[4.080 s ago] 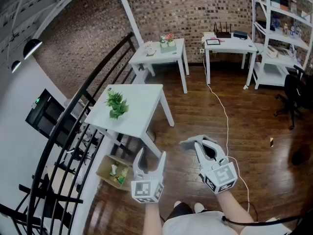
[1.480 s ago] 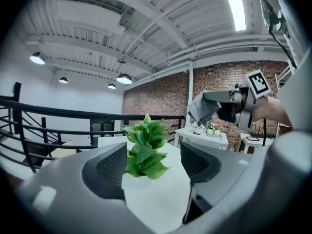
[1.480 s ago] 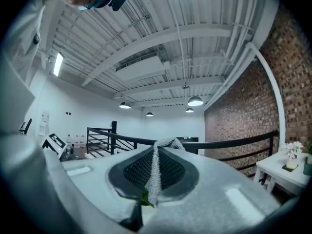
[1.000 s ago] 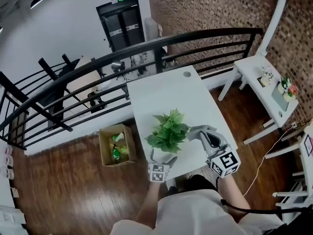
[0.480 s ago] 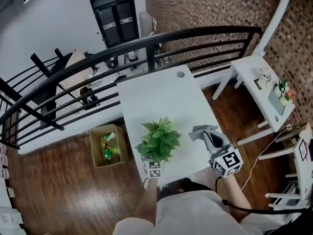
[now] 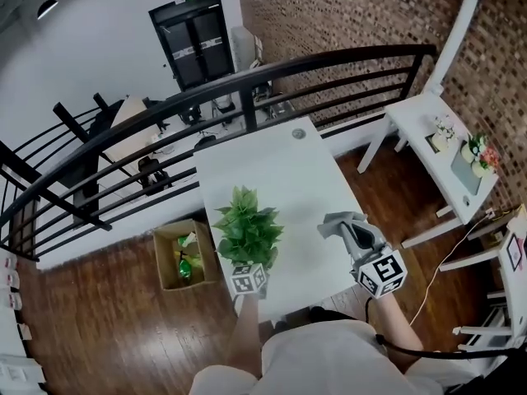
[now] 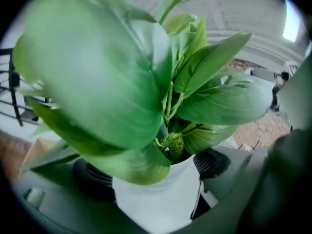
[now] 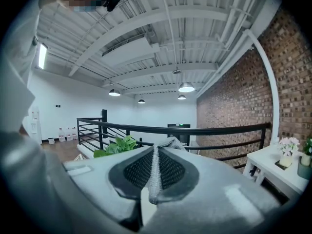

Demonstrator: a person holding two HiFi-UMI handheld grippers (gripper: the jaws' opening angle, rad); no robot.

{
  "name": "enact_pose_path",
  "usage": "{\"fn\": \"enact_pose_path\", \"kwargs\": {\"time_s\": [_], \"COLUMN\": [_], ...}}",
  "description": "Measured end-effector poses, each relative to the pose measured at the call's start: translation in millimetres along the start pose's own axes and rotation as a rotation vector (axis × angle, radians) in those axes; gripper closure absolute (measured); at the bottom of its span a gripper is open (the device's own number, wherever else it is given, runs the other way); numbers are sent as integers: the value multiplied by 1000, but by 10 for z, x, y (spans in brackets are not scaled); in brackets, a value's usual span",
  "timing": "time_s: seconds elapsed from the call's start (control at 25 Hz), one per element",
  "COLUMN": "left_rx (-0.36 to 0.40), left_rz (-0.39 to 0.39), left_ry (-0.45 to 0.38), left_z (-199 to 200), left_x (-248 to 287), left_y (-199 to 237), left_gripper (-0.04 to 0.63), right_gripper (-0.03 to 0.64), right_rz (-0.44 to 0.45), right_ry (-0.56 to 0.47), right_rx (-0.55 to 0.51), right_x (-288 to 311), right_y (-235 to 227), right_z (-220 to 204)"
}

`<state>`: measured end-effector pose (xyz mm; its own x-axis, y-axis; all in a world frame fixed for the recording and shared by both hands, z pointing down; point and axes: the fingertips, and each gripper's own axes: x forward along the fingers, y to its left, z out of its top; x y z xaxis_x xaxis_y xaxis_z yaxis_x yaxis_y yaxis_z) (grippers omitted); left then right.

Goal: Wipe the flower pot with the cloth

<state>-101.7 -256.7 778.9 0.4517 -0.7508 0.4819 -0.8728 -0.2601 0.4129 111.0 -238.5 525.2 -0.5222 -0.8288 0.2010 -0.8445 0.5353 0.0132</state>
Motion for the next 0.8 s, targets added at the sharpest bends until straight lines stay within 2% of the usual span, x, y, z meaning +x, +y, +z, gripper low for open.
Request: {"fn": "enact_pose_path", "kwargs": {"time_s": [0.12, 0.24, 0.32, 0.44, 0.52, 0.6, 0.68, 0.8], "left_rx": [-203, -332, -407, -485, -479, -441, -374, -265], "left_rz": [-65, -199, -304, -449, -519, -573, -627, -700], "left_ry": [-28, -97, -138, -170, -178, -183, -197, -203], "left_z": [146, 413, 656, 990, 1194, 1422, 1657, 1948], "left_x": [-47, -151, -250, -441, -587, -717, -824, -1028], "left_y": [51, -24, -179, -482, -656, -826, -1026, -1387], "left_gripper": [80, 83, 84, 86, 86, 86, 86, 86], "right_gripper": [618, 618, 618, 618, 618, 618, 618, 618], "right_rz": [8, 93, 227, 505, 663, 768, 815, 835], "right_ry": [-5, -13, -4, 41, 28, -53, -119, -124], "right_rx": [14, 22, 2, -79, -165, -193, -165, -158], "right_x": [56, 160, 234, 246, 211, 225, 304, 428], "right_y": [-19, 78, 237, 621, 905, 1096, 1157, 1227], "right_z": [-26, -38, -25, -56, 28, 280, 552, 799]}}
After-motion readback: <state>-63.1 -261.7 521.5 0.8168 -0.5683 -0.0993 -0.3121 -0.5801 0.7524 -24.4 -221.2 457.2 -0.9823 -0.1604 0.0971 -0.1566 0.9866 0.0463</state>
